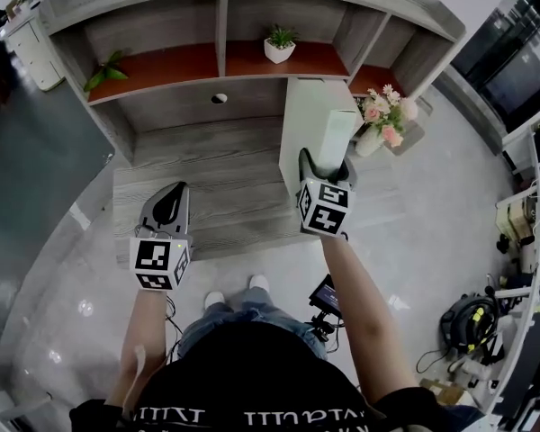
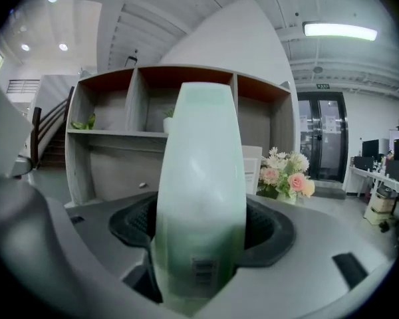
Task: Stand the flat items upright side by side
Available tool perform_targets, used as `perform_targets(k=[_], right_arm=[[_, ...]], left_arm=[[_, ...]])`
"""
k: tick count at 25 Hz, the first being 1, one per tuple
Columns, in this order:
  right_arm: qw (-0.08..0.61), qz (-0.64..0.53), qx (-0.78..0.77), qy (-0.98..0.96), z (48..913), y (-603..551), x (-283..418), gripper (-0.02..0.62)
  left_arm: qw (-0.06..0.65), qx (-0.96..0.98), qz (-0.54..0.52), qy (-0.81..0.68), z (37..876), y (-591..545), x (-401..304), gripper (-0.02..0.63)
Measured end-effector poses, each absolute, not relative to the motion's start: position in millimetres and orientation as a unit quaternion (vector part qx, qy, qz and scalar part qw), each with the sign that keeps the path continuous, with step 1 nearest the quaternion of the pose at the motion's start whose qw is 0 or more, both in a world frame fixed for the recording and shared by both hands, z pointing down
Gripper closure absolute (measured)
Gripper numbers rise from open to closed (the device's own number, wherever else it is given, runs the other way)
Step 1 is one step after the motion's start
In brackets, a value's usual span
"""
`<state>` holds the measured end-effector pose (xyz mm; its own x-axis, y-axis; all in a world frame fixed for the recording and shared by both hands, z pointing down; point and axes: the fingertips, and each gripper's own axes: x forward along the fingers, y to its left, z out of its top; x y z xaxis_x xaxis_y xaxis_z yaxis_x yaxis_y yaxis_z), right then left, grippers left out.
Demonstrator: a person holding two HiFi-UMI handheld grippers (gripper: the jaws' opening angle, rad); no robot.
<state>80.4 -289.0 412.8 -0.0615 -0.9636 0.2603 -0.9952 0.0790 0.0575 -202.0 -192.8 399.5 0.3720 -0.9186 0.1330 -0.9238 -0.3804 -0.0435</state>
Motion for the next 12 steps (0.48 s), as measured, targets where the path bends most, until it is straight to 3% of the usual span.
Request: perform_targets(k=[5, 12], right_arm=[[0.267, 0.218, 0.623, -0.702, 489.2, -267.1, 80.7, 0.259], [0.296, 0.235, 0.623, -0.684, 504.1, -266.5, 83.1, 0.252]], left_arm=[[0.016, 0.837, 0.075, -0.543, 403.3, -190.5, -189.6, 0.594], [0.010, 0.841, 0.075, -0.535, 398.4, -195.1, -184.4, 0.594]])
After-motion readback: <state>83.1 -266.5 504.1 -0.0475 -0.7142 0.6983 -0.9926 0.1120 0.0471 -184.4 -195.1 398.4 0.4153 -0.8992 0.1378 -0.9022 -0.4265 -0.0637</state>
